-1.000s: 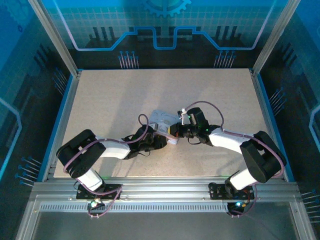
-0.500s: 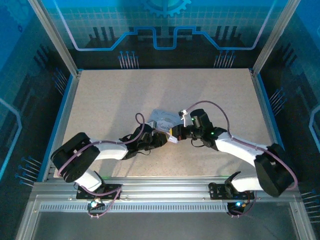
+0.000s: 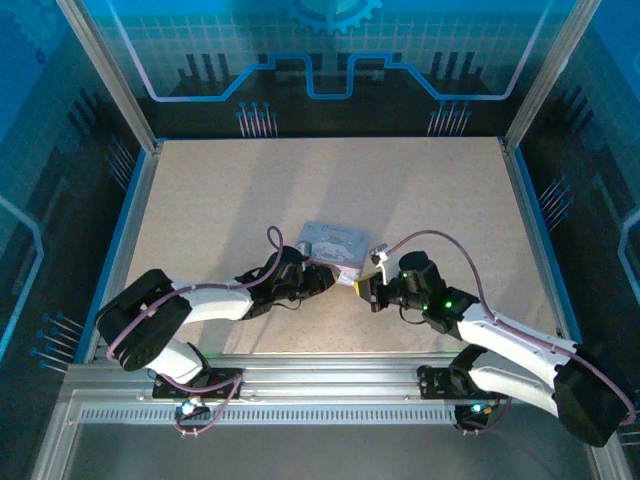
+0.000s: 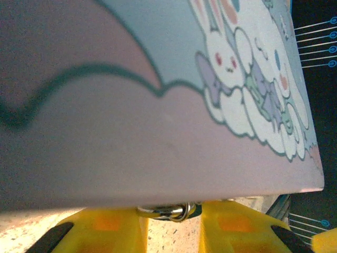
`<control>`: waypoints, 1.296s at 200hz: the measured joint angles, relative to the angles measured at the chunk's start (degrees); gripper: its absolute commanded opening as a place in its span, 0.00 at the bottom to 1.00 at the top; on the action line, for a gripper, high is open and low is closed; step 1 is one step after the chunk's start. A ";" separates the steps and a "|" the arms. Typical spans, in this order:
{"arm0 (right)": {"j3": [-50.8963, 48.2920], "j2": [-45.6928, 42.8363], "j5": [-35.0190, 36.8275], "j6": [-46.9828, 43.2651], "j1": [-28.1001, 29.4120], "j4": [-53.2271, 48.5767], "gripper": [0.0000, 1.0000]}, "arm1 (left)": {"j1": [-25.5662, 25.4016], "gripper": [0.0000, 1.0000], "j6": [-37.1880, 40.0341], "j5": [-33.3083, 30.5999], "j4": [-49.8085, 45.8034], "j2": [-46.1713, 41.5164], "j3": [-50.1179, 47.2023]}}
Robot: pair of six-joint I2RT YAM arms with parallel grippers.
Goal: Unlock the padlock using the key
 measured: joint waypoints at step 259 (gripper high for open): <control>-3.61 19.63 8.44 -12.33 5.35 19.08 0.03 | 0.00 0.21 -3.91 1.95 -2.82 -1.03 0.98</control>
